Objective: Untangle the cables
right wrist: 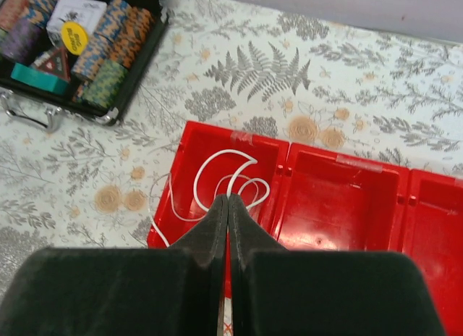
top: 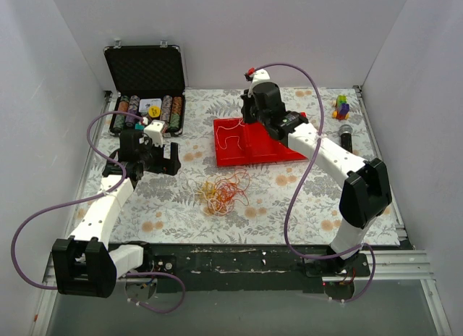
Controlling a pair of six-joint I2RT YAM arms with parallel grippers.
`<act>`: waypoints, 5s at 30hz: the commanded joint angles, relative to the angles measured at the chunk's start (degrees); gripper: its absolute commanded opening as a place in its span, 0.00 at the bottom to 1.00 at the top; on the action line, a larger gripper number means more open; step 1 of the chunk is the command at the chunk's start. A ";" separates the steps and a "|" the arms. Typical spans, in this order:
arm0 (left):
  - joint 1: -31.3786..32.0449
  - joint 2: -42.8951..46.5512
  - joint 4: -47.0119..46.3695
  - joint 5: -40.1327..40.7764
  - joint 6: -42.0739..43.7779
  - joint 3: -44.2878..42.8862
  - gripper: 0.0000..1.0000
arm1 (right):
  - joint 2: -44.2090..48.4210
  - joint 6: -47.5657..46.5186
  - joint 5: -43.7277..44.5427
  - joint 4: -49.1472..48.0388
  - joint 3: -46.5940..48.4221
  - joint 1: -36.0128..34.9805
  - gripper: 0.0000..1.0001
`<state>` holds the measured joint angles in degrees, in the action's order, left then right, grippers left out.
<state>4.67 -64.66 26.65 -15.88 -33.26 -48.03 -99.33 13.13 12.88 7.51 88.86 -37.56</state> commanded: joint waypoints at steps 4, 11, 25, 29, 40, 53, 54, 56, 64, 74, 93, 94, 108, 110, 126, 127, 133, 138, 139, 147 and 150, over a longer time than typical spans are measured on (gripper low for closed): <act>-0.27 0.77 -0.37 -1.08 0.21 -0.22 0.98 | -0.25 2.70 0.83 -1.00 -3.08 0.03 0.01; -0.18 -0.02 -0.20 -0.91 0.39 -0.57 0.98 | -5.17 2.78 2.32 3.56 -0.18 -0.49 0.01; -0.27 -1.26 -0.20 -1.35 0.03 -1.54 0.98 | -14.92 3.93 -0.66 4.27 3.51 -2.34 0.01; -0.27 -1.25 -0.02 -1.96 -0.14 -1.80 0.98 | -16.95 3.23 -0.23 5.58 6.23 -2.25 0.04; -0.27 -1.34 0.86 -3.46 0.21 -2.24 0.98 | -9.06 0.67 1.97 7.00 6.07 -1.90 0.60; -0.27 -2.13 -0.20 -4.33 1.44 -0.22 0.98 | 17.31 -2.50 0.81 -0.91 -26.25 -20.86 0.58; -0.27 -2.31 -0.46 -4.51 1.53 -0.05 0.98 | 18.54 -2.32 0.83 -1.96 -28.72 -22.97 0.57; -0.27 -2.83 -0.81 -4.69 1.70 0.22 0.98 | 19.52 -2.23 2.05 -4.33 -31.98 -28.42 0.56; -0.36 -3.54 -1.08 -3.38 1.26 0.22 0.98 | 11.10 -2.40 1.09 -6.36 -29.28 -33.71 0.51; -1.06 -5.03 -1.08 -2.40 1.35 0.04 0.98 | -0.77 -3.19 2.40 -4.79 -21.19 -34.07 0.46; -1.85 -4.15 -0.64 -6.01 1.70 0.66 0.98 | -7.20 -3.19 3.29 -4.26 -17.67 -31.70 0.15; -1.85 -4.33 -0.64 -6.01 1.79 0.66 0.98 | -6.67 -3.19 3.37 -4.34 -17.67 -31.70 0.10; -2.03 -3.45 -0.29 -5.92 2.32 0.31 0.98 | 13.53 -2.84 4.87 -6.36 -21.18 -33.72 0.01; -1.94 -3.54 0.24 -5.74 2.41 0.04 0.98 | 16.35 -2.75 5.83 -6.45 -21.62 -33.98 0.01; -2.03 1.82 4.02 -19.01 2.40 -5.67 0.98 | 27.52 -7.14 11.99 -9.95 -15.91 -33.98 0.01; -2.03 1.91 4.19 -19.27 2.49 -5.84 0.98 | 27.17 -7.84 11.47 -10.84 -15.91 -33.89 0.01; -2.03 1.56 5.60 -18.66 3.90 -6.02 0.98 | 26.81 -11.45 11.46 -4.33 -0.62 -35.13 0.01; -2.38 0.42 4.64 -15.51 2.41 -5.76 0.98 | 21.65 -8.39 10.69 3.55 -2.36 -32.93 0.01; -2.82 -0.02 4.03 -14.63 1.71 -5.67 0.98 | 20.15 -7.42 8.58 4.52 -4.20 -33.01 0.05; -10.37 -4.41 2.09 -9.70 -2.60 -6.72 0.98 | 6.89 -1.26 -1.36 3.39 -13.71 -33.10 0.54; -13.18 -5.91 2.35 -10.48 -2.69 -7.60 0.98 | 0.82 -1.08 -2.77 3.30 -12.14 -33.28 0.55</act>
<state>-5.30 -69.82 30.02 -27.55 -34.57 -52.99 -95.90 10.00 14.00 11.31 74.74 -70.43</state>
